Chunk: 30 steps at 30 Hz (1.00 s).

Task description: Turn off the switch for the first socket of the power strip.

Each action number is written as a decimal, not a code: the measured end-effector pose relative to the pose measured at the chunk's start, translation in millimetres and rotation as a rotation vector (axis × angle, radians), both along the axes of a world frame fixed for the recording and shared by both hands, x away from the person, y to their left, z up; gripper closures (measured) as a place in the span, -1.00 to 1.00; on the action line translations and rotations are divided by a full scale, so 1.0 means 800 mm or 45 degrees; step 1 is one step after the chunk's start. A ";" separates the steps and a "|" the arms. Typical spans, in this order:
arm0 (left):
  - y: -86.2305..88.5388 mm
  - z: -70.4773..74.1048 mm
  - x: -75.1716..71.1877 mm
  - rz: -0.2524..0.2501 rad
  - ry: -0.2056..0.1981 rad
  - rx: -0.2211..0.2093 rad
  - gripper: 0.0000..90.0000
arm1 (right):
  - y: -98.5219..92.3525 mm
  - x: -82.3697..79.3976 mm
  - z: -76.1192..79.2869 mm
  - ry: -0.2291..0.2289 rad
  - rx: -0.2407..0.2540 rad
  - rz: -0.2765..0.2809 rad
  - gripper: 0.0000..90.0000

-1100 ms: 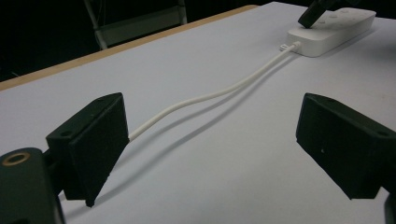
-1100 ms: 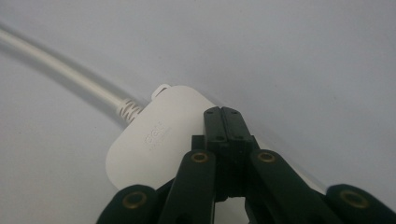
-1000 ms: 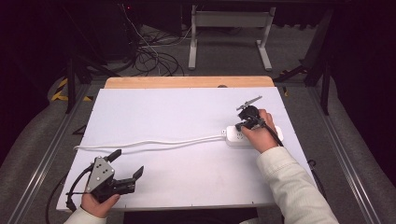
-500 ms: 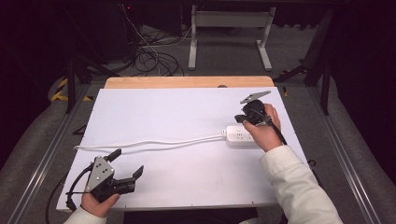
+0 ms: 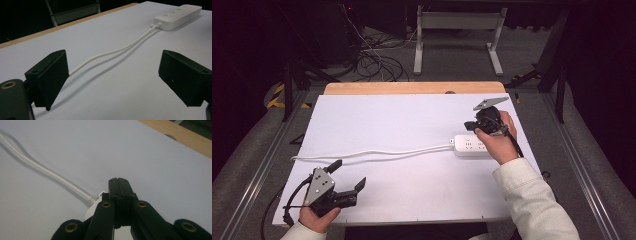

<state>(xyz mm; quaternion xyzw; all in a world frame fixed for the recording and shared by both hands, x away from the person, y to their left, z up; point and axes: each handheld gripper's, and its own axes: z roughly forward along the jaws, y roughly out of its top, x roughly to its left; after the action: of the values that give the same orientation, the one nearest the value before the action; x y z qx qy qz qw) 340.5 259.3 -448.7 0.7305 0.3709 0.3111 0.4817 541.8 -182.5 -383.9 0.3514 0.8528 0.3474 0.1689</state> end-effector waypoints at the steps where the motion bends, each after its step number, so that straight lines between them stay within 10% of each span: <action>1: 0.000 0.000 0.000 -0.001 -0.001 0.000 -0.79 | 0.000 -0.001 0.001 -0.003 0.003 0.002 1.00; 11: 0.000 0.000 0.000 -0.001 -0.001 0.003 -0.79 | -0.007 -0.011 0.012 -0.032 0.030 0.030 0.99; 20: 0.000 0.000 -0.001 -0.008 0.007 0.001 -0.79 | -0.018 -0.039 0.030 -0.110 0.129 0.075 -0.06; 30: -0.001 0.000 -0.002 -0.006 0.004 0.000 -0.79 | -0.026 -0.073 0.040 -0.193 0.175 0.100 -0.39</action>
<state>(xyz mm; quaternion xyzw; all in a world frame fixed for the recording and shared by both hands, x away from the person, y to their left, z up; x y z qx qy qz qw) 338.5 258.8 -448.3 0.7318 0.3700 0.3089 0.4818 483.3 -203.4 -352.2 0.3014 0.8248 0.4370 0.1947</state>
